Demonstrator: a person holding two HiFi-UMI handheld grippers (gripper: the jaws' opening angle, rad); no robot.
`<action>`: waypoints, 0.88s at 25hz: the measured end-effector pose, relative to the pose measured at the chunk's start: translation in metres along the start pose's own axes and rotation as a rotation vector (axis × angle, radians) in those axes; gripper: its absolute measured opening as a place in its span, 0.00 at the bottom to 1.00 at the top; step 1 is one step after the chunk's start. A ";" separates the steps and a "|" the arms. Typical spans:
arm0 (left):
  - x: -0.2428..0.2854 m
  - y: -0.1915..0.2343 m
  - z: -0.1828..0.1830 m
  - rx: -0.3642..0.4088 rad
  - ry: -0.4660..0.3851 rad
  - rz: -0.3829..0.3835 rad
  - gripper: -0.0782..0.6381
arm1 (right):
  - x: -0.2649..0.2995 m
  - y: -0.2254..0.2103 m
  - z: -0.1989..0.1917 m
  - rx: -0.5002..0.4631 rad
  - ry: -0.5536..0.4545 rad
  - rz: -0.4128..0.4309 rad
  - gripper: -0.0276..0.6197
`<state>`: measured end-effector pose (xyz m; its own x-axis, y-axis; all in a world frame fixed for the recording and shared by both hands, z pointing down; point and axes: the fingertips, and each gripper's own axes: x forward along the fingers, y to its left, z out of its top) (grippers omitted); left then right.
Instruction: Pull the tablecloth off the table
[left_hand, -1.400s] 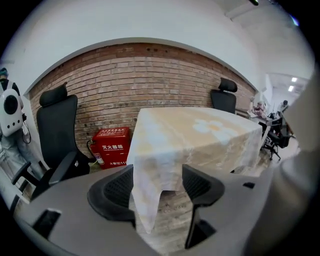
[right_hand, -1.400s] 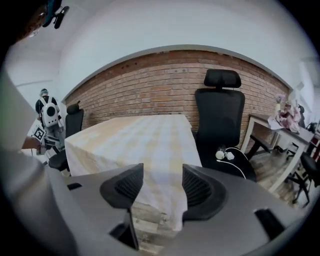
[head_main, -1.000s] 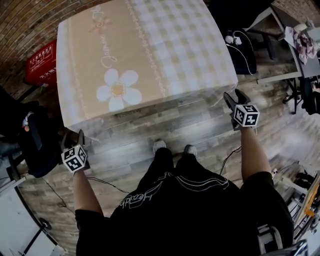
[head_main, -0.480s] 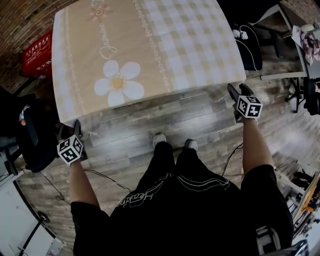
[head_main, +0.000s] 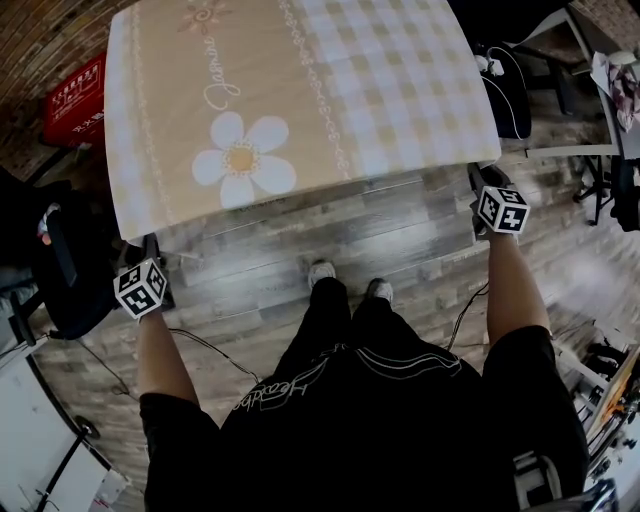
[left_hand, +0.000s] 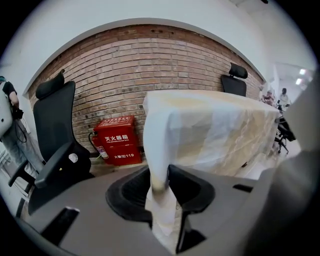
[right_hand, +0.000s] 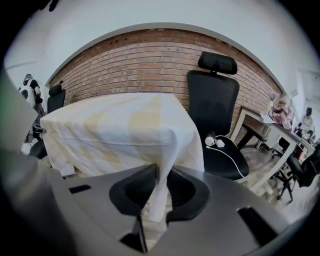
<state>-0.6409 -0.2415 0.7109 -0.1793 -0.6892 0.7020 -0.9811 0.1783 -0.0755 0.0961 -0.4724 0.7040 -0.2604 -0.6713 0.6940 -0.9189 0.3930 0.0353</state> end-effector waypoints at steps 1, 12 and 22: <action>0.000 -0.002 0.001 0.004 0.000 -0.001 0.25 | 0.000 0.001 0.001 -0.005 -0.001 -0.002 0.11; 0.000 -0.011 0.002 0.004 0.003 -0.002 0.12 | 0.001 0.004 0.004 0.058 -0.021 0.012 0.04; -0.012 -0.014 0.002 -0.020 0.005 0.017 0.12 | -0.015 0.005 0.003 0.082 -0.045 0.000 0.04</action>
<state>-0.6248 -0.2378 0.7021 -0.1952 -0.6827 0.7041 -0.9763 0.2035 -0.0733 0.0942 -0.4620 0.6919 -0.2716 -0.6997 0.6608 -0.9396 0.3414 -0.0247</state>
